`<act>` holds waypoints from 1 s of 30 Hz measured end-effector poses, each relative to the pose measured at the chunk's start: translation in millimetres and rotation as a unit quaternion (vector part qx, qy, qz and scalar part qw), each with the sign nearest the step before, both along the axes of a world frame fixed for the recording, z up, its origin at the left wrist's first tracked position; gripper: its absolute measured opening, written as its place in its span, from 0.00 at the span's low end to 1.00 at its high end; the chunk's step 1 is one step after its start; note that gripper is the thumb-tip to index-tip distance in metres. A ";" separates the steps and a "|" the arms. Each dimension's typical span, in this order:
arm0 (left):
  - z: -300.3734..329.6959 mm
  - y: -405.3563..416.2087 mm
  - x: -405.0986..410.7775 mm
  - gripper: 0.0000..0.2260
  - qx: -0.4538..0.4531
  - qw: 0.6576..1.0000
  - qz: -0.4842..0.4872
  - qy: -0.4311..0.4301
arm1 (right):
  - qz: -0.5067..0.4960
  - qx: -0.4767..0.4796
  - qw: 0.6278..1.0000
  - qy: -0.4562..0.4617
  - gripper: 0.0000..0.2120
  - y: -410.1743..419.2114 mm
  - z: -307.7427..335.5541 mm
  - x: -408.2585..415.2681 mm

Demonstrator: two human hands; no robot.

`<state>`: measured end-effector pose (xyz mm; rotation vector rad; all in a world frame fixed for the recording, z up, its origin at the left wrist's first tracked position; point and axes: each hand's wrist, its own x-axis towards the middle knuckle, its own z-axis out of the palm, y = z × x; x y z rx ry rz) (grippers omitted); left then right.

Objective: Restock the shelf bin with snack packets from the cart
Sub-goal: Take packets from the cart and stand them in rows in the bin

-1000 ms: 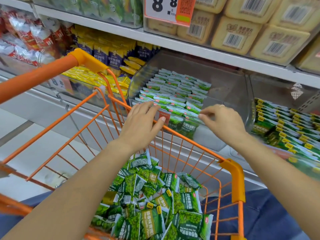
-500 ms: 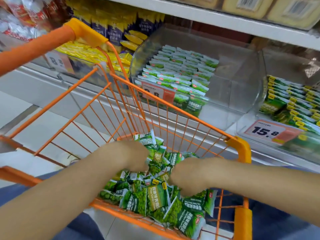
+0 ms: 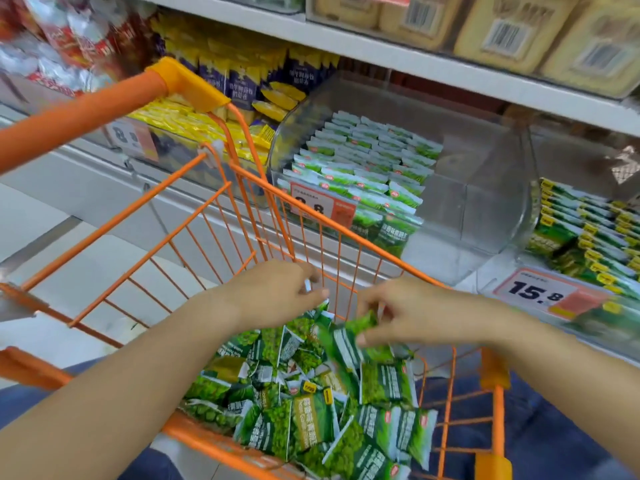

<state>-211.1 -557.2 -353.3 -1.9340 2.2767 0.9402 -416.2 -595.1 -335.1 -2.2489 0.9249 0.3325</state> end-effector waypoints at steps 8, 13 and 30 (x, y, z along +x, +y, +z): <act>28.4 2.1 -16.9 0.11 0.068 0.876 0.141 0.457 | -0.284 0.218 0.868 -0.344 0.09 1.4 16.3 -7.5; 41.0 -0.9 -18.3 0.11 0.053 0.900 0.128 0.414 | -0.239 0.179 0.891 -0.342 0.13 -2.2 15.7 -12.1; 69.2 -126.5 -61.2 0.22 -0.164 0.984 0.042 0.047 | -0.303 -0.099 0.947 0.047 0.15 -123.5 -1.5 -32.1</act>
